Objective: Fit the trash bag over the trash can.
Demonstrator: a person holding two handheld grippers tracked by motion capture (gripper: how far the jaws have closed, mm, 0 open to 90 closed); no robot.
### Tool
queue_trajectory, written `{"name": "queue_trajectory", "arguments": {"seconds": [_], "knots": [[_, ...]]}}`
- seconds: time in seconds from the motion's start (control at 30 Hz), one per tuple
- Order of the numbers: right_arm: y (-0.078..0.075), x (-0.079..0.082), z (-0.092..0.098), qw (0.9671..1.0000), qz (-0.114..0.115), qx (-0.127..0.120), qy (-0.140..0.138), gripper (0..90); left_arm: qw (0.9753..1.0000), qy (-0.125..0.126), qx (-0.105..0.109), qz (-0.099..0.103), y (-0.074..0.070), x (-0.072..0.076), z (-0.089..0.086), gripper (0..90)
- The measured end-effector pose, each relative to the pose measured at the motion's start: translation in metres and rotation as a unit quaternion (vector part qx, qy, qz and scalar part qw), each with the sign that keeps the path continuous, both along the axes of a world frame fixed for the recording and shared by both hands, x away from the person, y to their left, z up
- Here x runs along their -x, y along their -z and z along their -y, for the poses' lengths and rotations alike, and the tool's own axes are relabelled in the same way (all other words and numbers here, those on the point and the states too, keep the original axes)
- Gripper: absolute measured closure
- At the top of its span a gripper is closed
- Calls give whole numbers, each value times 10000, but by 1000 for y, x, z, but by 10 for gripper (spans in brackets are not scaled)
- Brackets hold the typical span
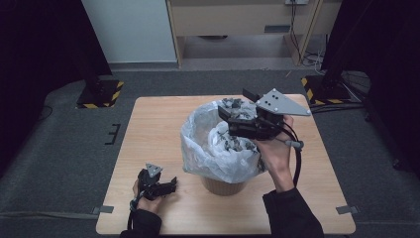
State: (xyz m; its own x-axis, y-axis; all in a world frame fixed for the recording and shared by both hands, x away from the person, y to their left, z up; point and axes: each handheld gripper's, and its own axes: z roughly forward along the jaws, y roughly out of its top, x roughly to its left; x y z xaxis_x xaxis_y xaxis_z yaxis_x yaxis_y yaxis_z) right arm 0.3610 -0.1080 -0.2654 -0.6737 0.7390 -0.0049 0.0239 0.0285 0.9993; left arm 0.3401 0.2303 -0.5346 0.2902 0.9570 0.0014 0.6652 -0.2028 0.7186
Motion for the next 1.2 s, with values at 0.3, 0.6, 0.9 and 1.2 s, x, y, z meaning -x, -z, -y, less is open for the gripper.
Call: {"name": "queue_trajectory", "arguments": {"seconds": [0.3, 0.6, 0.9, 1.2], "knots": [[10, 10, 30, 9973, 93, -190, 697, 83, 9993, -186, 239, 224, -11, 3, -9, 160], [31, 19, 68, 9906, 45, -308, 1336, 43, 9937, -383, 612, 852, -43, 12, -22, 192], [66, 26, 106, 9848, -163, -414, 1679, 26, 9830, -348, 1120, 1410, -80, 20, -33, 242], [114, 26, 127, 9782, -579, -223, 1983, 24, 9662, -327, 1208, 2255, -142, 30, -29, 242]]}}
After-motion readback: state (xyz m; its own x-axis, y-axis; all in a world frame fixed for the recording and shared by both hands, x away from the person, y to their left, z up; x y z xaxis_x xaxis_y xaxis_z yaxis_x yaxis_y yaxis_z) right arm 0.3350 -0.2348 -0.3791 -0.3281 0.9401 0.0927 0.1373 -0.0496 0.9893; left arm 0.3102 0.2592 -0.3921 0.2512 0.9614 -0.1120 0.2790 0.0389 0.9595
